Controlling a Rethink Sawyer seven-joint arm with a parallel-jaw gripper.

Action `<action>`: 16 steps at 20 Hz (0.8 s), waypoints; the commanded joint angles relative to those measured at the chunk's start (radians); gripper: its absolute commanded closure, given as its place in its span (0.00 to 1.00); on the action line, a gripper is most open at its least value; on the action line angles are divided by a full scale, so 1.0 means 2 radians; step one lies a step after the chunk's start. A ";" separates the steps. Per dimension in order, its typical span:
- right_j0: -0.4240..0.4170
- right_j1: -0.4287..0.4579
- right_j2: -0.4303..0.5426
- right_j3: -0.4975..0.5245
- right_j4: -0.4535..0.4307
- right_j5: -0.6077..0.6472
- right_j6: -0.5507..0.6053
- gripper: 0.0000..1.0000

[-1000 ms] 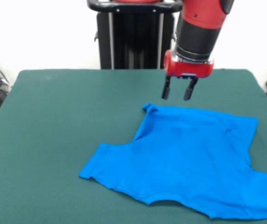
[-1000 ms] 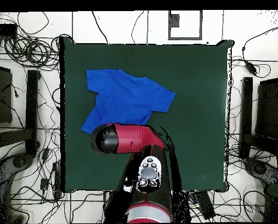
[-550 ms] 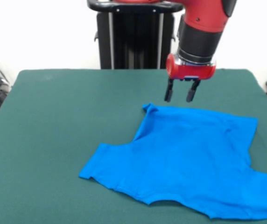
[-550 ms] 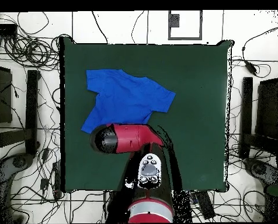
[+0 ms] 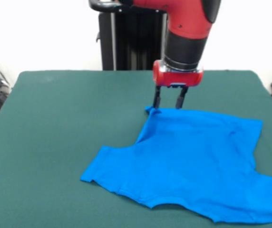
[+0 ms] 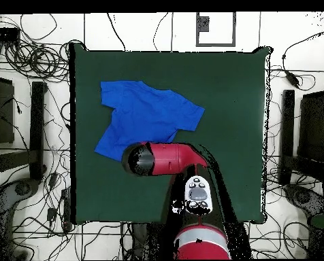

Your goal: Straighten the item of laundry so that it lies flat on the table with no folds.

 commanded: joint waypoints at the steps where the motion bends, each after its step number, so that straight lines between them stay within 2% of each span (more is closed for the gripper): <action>1: -0.021 0.053 0.068 -0.005 -0.031 -0.022 -0.004 0.00; 5: -0.032 0.054 0.078 -0.009 -0.038 -0.018 -0.003 0.00; 9: -0.024 0.063 0.074 -0.021 -0.041 -0.017 0.008 0.00; 16: -0.029 0.079 0.068 -0.022 -0.062 -0.040 0.010 0.00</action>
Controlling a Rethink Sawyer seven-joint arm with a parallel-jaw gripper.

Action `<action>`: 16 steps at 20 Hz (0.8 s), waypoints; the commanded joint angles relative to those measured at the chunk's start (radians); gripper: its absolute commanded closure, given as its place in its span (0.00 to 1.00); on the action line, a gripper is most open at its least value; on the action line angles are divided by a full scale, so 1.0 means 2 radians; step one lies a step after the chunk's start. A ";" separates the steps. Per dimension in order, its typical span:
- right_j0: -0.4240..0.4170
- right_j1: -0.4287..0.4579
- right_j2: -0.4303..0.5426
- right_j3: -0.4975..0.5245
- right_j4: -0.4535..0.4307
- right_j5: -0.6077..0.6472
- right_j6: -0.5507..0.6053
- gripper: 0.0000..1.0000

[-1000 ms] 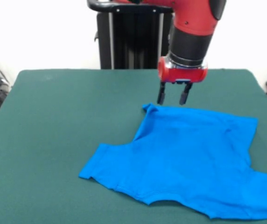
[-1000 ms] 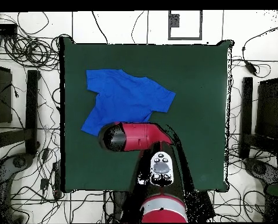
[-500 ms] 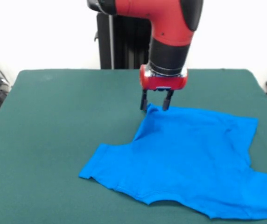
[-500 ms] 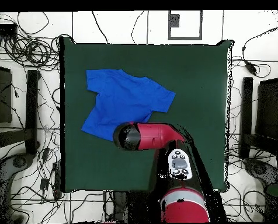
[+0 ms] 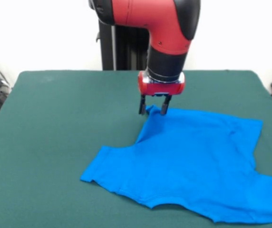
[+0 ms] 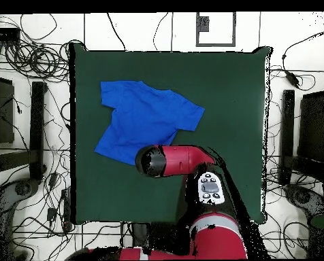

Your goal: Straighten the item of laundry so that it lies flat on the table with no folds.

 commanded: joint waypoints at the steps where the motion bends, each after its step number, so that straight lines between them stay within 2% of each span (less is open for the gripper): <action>1: 0.004 0.049 0.057 -0.020 -0.032 -0.041 0.013 0.00; 16: 0.001 0.068 0.056 -0.052 -0.038 -0.030 0.014 0.00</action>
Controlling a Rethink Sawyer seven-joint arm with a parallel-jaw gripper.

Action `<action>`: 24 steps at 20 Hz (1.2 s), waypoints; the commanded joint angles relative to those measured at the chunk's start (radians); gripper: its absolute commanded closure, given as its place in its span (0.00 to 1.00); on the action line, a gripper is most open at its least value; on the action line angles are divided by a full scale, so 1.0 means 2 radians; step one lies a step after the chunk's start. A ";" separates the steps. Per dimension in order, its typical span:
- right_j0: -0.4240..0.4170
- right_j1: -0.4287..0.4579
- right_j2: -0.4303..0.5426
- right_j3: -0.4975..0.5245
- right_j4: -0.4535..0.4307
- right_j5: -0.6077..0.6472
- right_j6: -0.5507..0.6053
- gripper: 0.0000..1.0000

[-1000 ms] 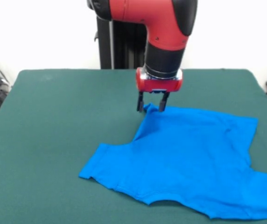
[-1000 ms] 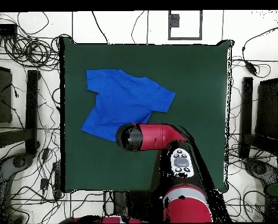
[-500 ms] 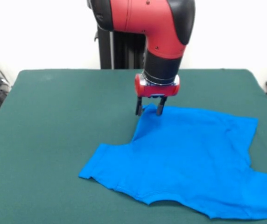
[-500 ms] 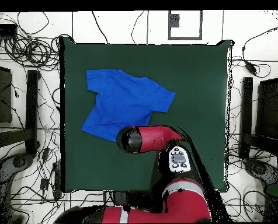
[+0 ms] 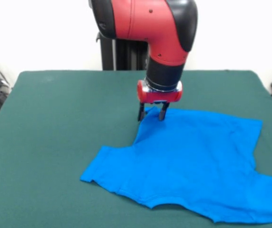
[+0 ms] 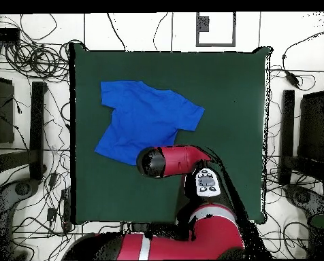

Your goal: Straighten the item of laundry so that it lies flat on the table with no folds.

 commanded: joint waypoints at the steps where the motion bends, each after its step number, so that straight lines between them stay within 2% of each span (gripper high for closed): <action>1: -0.001 0.037 0.056 -0.039 -0.018 -0.013 0.011 0.00; 9: -0.026 0.027 0.062 -0.032 -0.030 -0.005 -0.017 0.00; 24: -0.058 0.053 0.065 -0.057 -0.076 -0.012 -0.031 0.00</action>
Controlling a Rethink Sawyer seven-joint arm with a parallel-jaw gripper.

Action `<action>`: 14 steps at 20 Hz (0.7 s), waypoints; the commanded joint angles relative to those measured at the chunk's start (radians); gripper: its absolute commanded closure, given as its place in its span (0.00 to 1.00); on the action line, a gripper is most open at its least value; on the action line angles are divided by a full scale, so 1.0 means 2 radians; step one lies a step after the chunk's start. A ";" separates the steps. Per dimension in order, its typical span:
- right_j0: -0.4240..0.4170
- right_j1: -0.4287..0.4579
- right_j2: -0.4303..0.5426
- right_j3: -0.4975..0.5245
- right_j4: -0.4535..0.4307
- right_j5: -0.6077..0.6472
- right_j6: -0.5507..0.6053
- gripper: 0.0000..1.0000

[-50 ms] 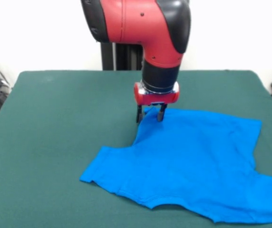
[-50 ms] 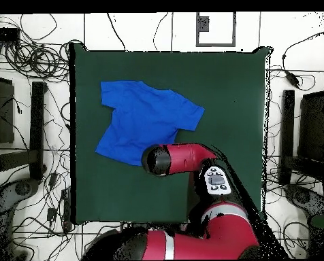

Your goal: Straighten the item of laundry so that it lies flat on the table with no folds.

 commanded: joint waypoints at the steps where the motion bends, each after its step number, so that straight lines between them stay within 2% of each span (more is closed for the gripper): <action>1: -0.027 0.055 0.034 -0.055 -0.057 -0.027 -0.033 0.00; 14: -0.061 0.045 0.054 -0.053 -0.090 -0.006 -0.049 0.00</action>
